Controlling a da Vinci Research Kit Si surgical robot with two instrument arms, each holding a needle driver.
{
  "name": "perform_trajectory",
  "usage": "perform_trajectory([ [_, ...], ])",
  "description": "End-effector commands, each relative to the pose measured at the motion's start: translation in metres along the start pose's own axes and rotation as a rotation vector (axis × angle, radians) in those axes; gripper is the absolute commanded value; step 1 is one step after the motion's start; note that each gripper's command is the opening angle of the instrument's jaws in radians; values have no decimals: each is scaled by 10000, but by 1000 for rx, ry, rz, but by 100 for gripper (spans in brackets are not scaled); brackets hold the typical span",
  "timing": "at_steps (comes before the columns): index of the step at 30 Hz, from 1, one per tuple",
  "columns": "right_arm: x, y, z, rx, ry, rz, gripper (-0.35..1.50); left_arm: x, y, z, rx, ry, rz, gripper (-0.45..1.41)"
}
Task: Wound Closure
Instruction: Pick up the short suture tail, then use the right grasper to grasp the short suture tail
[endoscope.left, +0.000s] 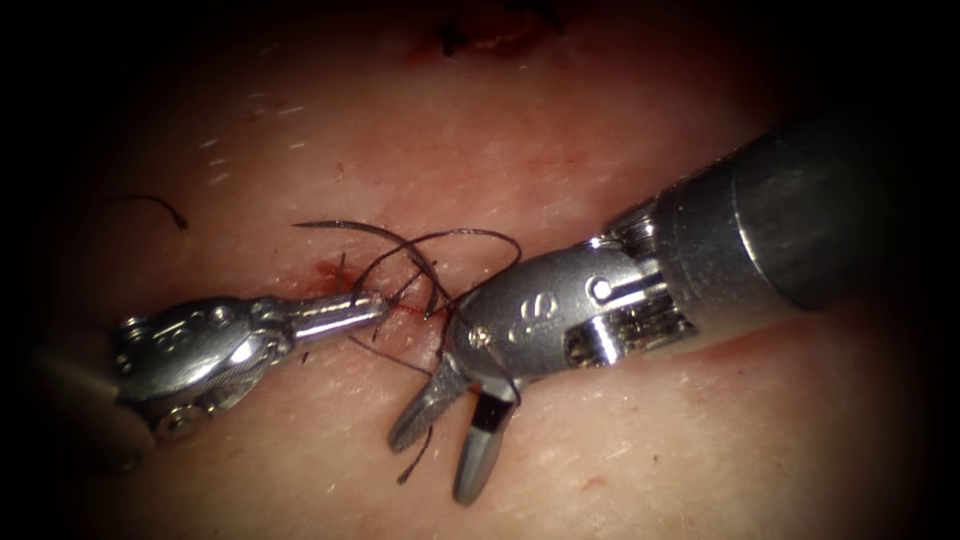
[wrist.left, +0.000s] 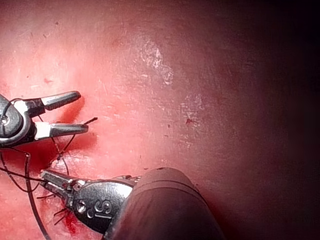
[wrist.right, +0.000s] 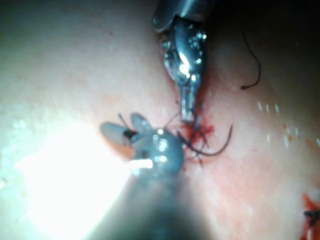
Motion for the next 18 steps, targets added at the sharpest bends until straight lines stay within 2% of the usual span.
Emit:
perform_trajectory([
  [1, 2, 2, 13, -15, 8, -3, 49, -11, 15, 7, 2, 3, -6, -45],
  [10, -4, 28, 23, -84, 3, 6, 49, -13, 19, 6, 2, 3, -6, -45],
  [18, -11, 26, 36, -62, -20, -2, 49, -13, 20, 3, 2, 2, -6, -45],
])
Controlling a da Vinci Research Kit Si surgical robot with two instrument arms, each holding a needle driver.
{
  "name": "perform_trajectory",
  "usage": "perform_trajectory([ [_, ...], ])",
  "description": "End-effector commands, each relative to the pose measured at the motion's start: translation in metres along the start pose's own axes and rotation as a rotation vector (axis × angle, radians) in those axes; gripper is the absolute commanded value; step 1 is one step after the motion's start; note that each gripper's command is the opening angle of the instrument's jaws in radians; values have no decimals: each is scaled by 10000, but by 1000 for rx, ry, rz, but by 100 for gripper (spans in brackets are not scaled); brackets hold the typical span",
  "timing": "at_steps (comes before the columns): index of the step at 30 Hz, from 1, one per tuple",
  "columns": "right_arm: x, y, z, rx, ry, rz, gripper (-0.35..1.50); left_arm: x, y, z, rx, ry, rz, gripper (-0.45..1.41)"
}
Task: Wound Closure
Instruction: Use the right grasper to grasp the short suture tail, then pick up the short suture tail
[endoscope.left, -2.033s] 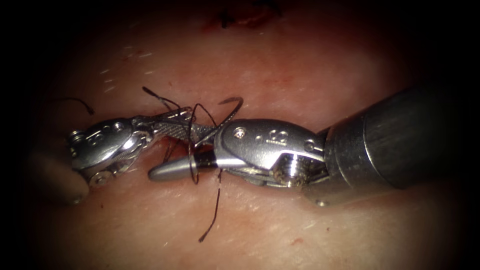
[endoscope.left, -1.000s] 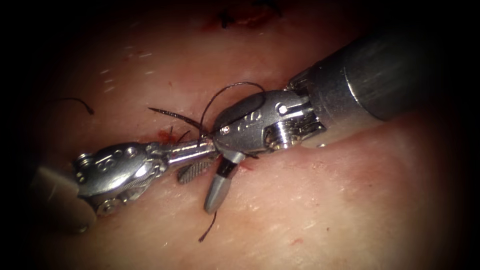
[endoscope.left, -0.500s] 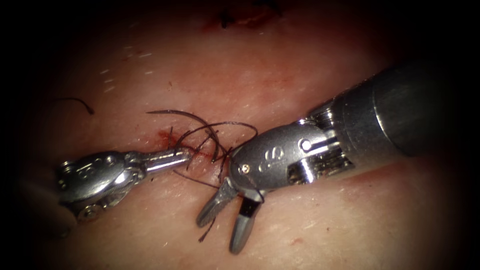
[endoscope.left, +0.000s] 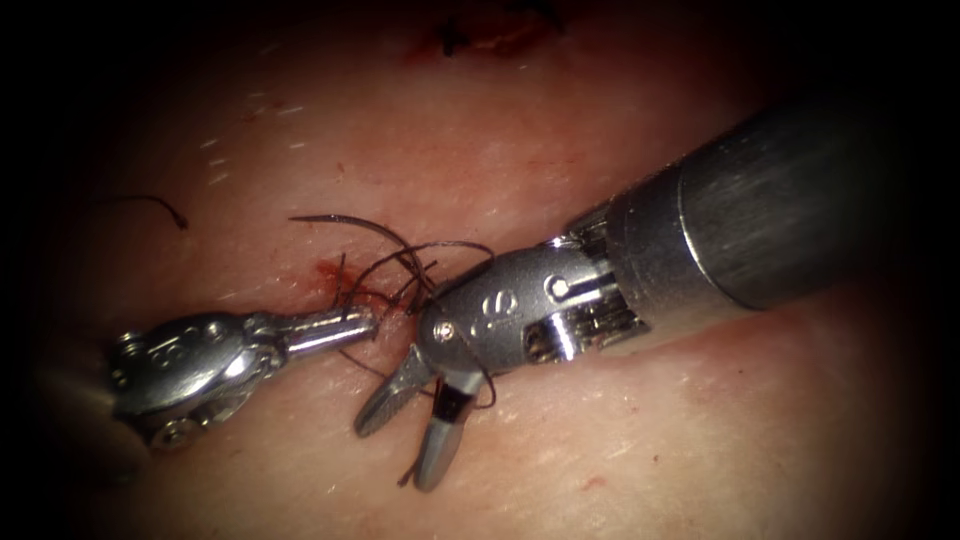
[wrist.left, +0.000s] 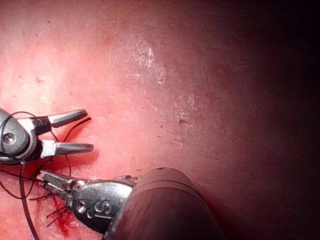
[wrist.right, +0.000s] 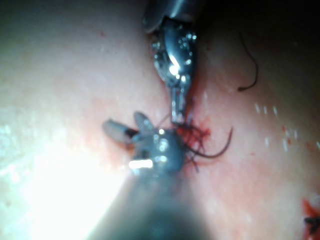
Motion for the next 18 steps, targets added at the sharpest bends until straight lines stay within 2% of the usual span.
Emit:
perform_trajectory([
  [1, 2, -2, 16, 14, -5, -3, 49, -10, 15, 7, -1, 2, -8, -45],
  [5, 0, -11, 15, 48, -14, -10, 46, -10, 16, 6, -2, 1, -8, -45],
  [6, -1, -14, 16, 61, -20, -7, 37, -10, 16, 5, -3, 1, -8, -45],
  [7, -2, -16, 17, 75, -23, -12, 24, -10, 16, 4, -1, 1, -8, -45],
  [9, -4, -20, 18, 109, -33, 0, -35, -10, 16, 2, -2, 1, -8, -45],
  [11, -5, -22, 18, 126, -41, 20, -35, -11, 17, 0, 0, 1, -7, -45],
  [18, 2, -9, 5, 20, -16, 105, -35, -16, 22, -8, 2, 0, -3, -45],
])
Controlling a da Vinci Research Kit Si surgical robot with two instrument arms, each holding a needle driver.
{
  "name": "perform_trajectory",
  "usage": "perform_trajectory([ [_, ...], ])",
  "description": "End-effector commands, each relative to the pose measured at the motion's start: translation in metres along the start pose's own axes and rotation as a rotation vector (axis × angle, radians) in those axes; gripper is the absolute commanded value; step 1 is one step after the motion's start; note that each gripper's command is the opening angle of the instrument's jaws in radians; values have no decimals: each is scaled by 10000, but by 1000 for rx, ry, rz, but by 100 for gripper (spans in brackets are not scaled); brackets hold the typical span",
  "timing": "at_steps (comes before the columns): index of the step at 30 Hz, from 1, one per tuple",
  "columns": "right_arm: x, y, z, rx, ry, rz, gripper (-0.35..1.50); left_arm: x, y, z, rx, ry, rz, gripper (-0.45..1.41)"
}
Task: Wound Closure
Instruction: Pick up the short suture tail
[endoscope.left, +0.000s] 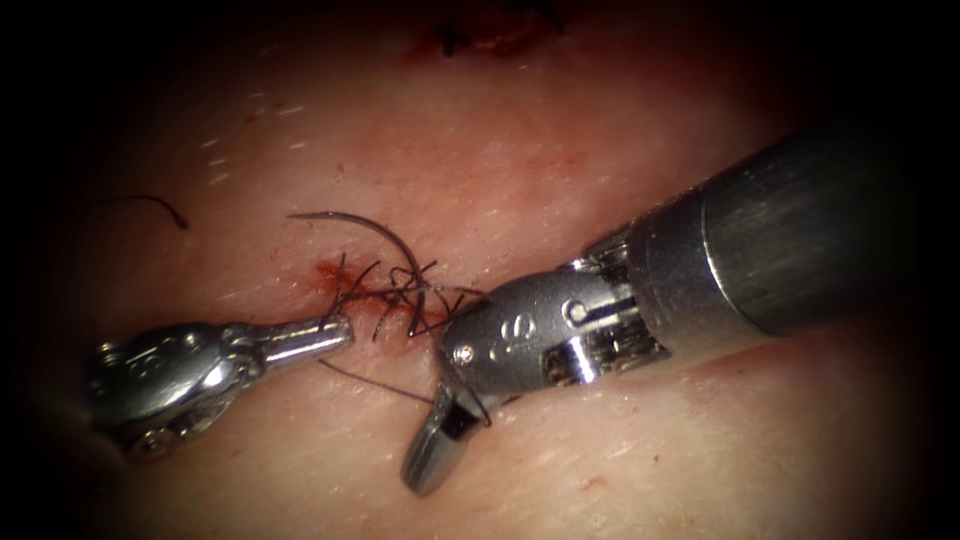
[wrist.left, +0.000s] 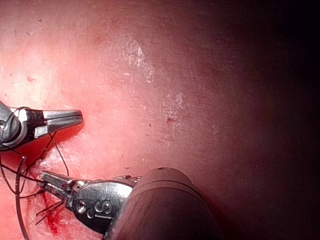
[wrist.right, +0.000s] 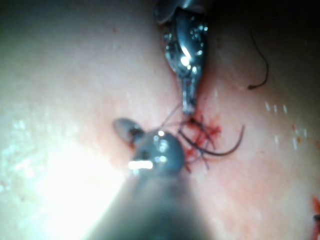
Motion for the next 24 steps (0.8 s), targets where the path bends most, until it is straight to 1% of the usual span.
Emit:
perform_trajectory([
  [1, 7, 7, 9, -25, 16, 2, -35, -11, 17, 7, -3, 2, -7, -45],
  [3, 10, 14, 1, -93, 42, 19, -35, -15, 21, 3, -1, 2, -4, -45],
  [5, 8, 22, -14, -193, 106, 42, -35, -21, 30, -5, 2, 2, 5, -45],
  [6, 5, 23, -19, -239, 121, 58, -35, -23, 34, -10, 3, 2, 1, -45],
  [8, -3, 26, -34, -309, 144, 84, -35, -27, 40, -18, 4, 2, 3, -45],
  [11, -21, 26, -52, -384, 157, 134, -35, -32, 53, -37, 13, 2, 1, -45],
  [13, -31, 25, -63, -417, 159, 153, -35, -36, 62, -49, 15, 2, -3, -45],
  [14, -42, 22, -76, -449, 163, 166, -35, -39, 70, -61, 18, 2, -1, -45],
  [20, -65, 18, -105, -536, 185, 187, -35, -46, 85, -79, 25, 2, -2, -45],
  [24, -75, 16, -116, -580, 197, 196, -35, -53, 94, -89, 29, 4, -8, -45],
])
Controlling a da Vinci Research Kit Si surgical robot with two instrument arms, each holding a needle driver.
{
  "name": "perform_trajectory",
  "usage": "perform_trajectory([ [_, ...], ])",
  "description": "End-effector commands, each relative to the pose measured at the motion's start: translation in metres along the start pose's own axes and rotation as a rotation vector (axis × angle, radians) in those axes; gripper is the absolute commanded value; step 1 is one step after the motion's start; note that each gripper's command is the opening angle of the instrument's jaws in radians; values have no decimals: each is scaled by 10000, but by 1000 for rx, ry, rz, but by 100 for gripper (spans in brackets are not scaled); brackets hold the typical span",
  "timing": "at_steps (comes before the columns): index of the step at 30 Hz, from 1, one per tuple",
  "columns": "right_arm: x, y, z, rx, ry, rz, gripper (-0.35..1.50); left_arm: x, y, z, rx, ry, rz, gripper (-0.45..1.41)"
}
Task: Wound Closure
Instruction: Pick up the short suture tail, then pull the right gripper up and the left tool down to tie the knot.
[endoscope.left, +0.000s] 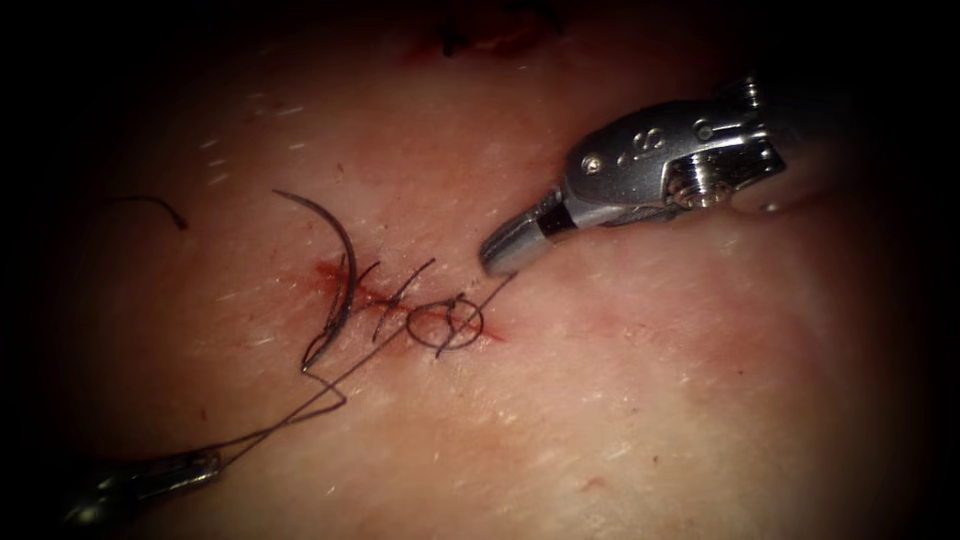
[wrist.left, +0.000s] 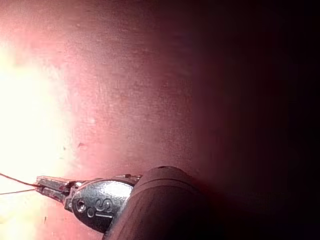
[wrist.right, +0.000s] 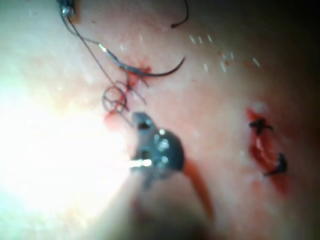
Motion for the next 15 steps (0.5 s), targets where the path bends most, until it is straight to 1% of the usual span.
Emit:
perform_trajectory([
  [1, -5, -2, 7, -10, 4, 2, -35, -12, 19, 6, -2, 3, -7, -45],
  [6, -7, 0, -3, -36, 17, 15, -35, -18, 30, -13, 13, 5, -8, -45],
  [10, -7, 1, -6, -62, 25, 25, -35, -20, 46, -37, 31, 8, -12, -45],
  [15, -7, 6, -7, -87, 34, 38, -35, -20, 66, -57, 41, 8, -12, -45],
])
